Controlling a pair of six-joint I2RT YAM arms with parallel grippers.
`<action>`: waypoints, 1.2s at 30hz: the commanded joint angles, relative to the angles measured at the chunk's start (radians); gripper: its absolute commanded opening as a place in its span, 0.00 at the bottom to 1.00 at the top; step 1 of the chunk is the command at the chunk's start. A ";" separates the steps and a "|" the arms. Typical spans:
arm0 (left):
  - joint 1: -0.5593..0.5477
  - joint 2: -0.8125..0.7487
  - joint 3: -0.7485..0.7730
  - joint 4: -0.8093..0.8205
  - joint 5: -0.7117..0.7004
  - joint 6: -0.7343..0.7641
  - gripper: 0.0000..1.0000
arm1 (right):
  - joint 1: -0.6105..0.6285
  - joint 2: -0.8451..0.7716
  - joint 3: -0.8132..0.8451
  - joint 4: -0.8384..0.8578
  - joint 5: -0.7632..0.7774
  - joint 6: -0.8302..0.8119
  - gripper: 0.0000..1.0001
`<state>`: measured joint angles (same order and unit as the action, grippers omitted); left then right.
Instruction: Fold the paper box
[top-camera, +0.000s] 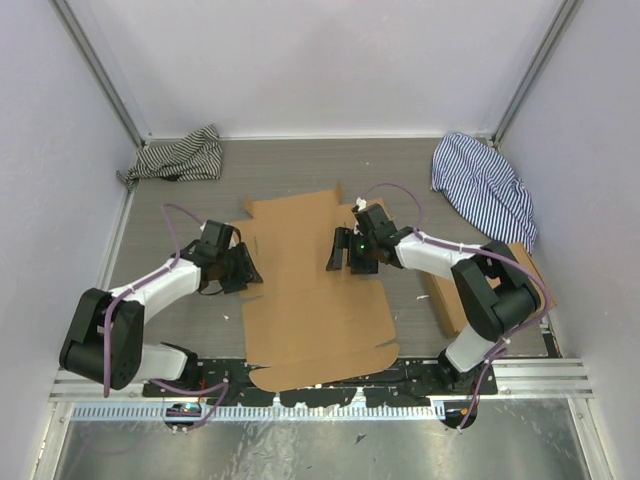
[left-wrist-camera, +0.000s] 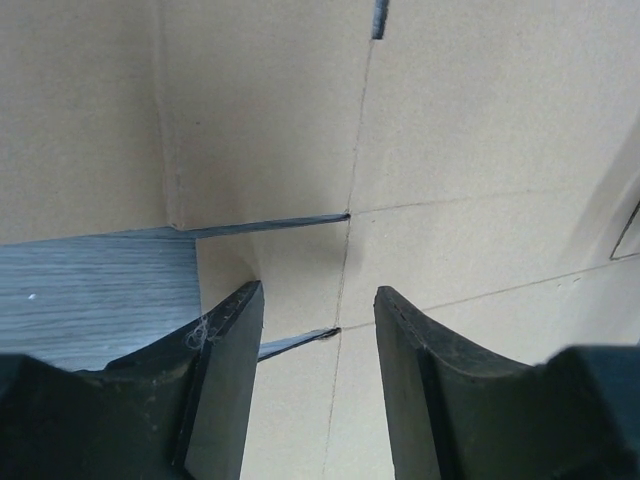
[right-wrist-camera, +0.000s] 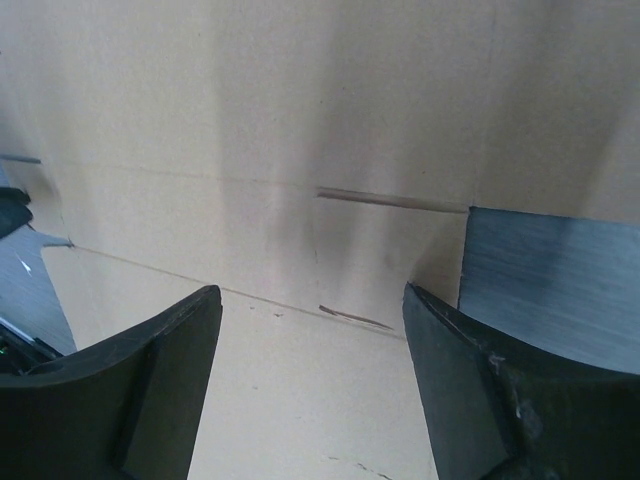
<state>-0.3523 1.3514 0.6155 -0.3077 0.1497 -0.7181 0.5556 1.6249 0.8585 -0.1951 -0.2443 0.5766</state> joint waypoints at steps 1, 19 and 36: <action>-0.004 -0.022 0.030 -0.114 -0.035 0.031 0.57 | 0.032 0.106 -0.002 0.014 0.048 0.016 0.78; -0.004 -0.098 0.038 -0.164 -0.108 0.026 0.77 | 0.047 0.011 0.032 -0.127 0.259 0.012 0.79; -0.035 0.150 0.072 -0.033 -0.042 0.085 0.67 | 0.047 0.019 0.014 -0.103 0.221 0.021 0.79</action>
<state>-0.3592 1.4284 0.6914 -0.3290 0.0986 -0.6601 0.6048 1.6188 0.8936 -0.2863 -0.0212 0.5934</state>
